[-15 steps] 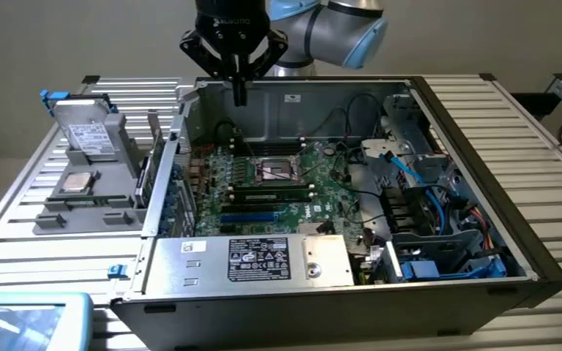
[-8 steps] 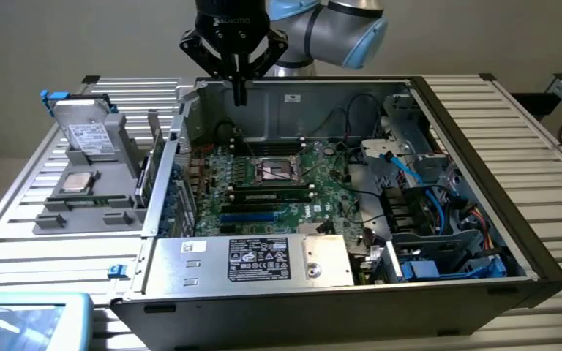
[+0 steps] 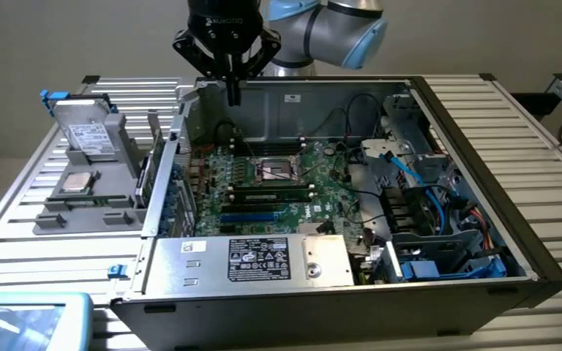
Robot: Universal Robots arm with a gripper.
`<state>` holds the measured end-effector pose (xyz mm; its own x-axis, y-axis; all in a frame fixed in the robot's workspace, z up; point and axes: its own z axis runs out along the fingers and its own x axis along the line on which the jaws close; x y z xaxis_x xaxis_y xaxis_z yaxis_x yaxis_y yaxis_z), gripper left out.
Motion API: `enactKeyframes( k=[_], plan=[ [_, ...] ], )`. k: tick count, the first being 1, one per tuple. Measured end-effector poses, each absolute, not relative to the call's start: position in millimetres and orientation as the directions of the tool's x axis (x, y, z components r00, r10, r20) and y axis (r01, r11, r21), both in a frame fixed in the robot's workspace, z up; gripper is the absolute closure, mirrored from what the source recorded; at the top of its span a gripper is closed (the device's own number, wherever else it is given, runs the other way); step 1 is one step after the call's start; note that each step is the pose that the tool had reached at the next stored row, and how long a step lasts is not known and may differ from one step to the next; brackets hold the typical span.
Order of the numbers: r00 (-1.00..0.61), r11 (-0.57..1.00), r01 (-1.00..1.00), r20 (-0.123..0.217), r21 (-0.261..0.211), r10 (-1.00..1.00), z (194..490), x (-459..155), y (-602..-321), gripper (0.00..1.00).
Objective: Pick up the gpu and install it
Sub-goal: 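Reach for the gpu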
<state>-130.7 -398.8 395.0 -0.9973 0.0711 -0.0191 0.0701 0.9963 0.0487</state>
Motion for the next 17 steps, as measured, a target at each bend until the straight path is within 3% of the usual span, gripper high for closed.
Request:
enactKeyframes(
  k=[17],
  plan=[
    [-0.997, 0.996, 0.07, -0.022, 0.049, 0.071, 394.9, -199.6, -398.8, 0.88]
  ],
)
